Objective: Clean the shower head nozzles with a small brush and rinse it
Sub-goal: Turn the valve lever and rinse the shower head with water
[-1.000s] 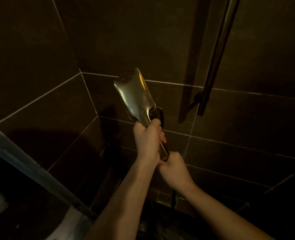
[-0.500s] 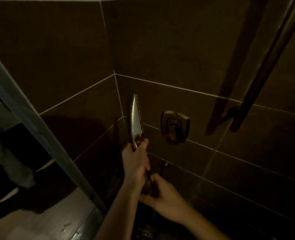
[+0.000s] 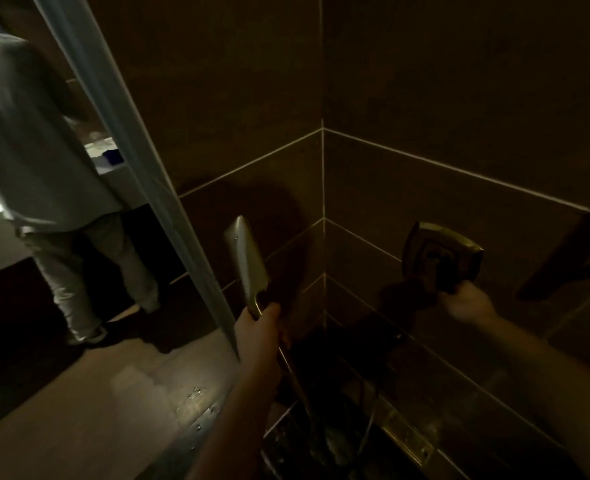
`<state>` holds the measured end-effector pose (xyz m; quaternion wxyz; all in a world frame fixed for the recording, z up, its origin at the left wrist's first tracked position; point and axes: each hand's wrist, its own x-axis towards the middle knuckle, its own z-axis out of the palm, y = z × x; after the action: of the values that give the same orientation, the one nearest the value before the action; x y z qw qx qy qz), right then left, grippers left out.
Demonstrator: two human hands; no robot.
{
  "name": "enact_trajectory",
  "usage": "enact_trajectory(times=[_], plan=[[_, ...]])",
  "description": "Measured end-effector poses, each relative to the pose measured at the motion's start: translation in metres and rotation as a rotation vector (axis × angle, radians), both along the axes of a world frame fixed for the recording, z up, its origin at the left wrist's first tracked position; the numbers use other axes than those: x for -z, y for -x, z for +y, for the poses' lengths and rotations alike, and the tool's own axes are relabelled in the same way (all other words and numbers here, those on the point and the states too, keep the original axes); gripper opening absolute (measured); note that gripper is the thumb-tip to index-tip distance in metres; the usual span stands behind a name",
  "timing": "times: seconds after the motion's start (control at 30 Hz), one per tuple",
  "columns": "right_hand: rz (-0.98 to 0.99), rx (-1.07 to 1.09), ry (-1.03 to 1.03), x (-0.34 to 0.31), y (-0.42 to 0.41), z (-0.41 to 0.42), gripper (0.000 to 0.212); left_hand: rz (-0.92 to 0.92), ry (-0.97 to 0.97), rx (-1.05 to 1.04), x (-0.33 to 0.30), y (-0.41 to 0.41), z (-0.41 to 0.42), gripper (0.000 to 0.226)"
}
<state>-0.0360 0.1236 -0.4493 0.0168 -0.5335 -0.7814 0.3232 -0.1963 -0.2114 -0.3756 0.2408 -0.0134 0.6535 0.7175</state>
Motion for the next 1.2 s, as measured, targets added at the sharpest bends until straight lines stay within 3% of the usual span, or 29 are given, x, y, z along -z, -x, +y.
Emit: enact_trajectory(times=[0.13,0.27,0.6,0.7,1.2], plan=[[0.02,0.038,0.031,0.01,0.02,0.002,0.04,0.015,0.047,-0.044,0.008,0.006,-0.008,0.006],[0.074,0.089,-0.001,0.02,0.03,-0.004,0.024,0.007,0.058,-0.05,0.008,0.006,-0.012,0.01],[0.032,0.206,-0.154,0.026,0.036,0.009,0.034,0.046,0.058,-0.069,0.013,0.016,-0.014,0.009],[-0.02,0.135,-0.133,0.028,0.033,0.016,0.044,0.068,0.068,-0.042,0.017,0.017,-0.013,0.012],[0.067,0.125,0.032,0.038,0.03,0.036,0.028,0.139,0.094,0.052,0.024,-0.004,0.013,0.021]])
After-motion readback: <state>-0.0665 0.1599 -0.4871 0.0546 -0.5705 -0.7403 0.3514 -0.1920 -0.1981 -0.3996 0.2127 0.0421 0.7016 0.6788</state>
